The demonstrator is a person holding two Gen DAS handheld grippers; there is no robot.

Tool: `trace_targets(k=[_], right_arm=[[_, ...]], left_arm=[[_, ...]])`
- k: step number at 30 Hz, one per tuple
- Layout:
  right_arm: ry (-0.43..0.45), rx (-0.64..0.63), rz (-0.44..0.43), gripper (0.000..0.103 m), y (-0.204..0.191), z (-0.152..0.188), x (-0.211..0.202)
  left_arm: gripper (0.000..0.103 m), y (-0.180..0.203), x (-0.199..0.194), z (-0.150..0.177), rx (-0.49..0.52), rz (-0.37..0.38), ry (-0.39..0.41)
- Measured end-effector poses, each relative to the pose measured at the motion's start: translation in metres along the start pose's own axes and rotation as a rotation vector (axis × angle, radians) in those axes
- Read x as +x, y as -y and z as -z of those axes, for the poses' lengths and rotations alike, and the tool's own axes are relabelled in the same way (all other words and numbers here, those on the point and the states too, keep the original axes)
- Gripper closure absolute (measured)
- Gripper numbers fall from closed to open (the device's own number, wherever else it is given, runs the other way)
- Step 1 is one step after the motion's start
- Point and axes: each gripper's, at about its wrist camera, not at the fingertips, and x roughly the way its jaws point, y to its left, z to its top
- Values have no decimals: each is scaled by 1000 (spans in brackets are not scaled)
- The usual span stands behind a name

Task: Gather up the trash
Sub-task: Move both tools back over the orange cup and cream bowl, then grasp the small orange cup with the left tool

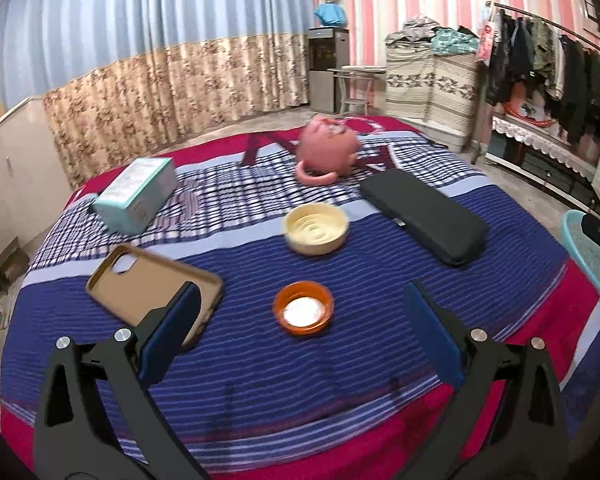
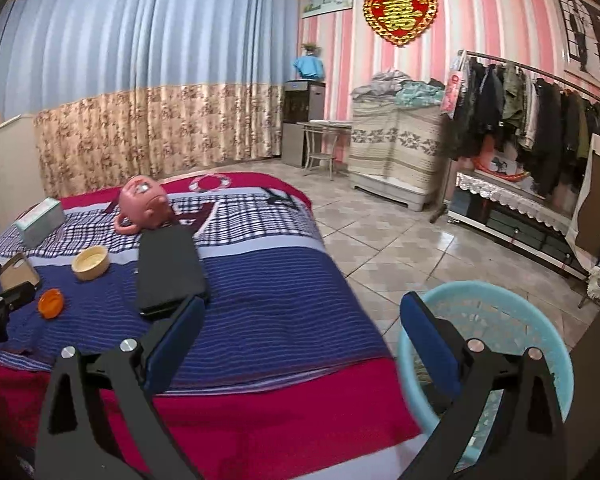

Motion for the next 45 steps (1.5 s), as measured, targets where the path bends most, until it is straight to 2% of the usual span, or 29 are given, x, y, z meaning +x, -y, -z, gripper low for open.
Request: trace_targets(k=[12,21,23,25,28,31,35,40,45], right_arm=[[-53,82,-25,7,-3,6,12],[-78,85,-30,7,-12,7,25],[-84,74,-33,7,-16,7,27],[-90,61,-32,7,-19,7,28],[-100,44,-31,7,-23,9,31],[-108,41,-34,7,-27,10,32],[-110,29,-53,7,-35,9,31],[-110,12,-120,7,-59,2,32],[-146,-58,-213,7,-106,-5,48]], left_arm=[[6,-25,9,14,-51,-12,-50],[6,-17,31,13,-17,-9,-103],[6,-16,41,10,-19,1,-138],[11,-15,50,7,-12,17,-161],[25,-11,60,3,13,36,-190],[43,-4,70,5,39,61,-232],[64,-6,62,8,34,82,-212],[64,-33,42,7,-10,34,-145],[64,-94,23,10,-71,-106,-90]])
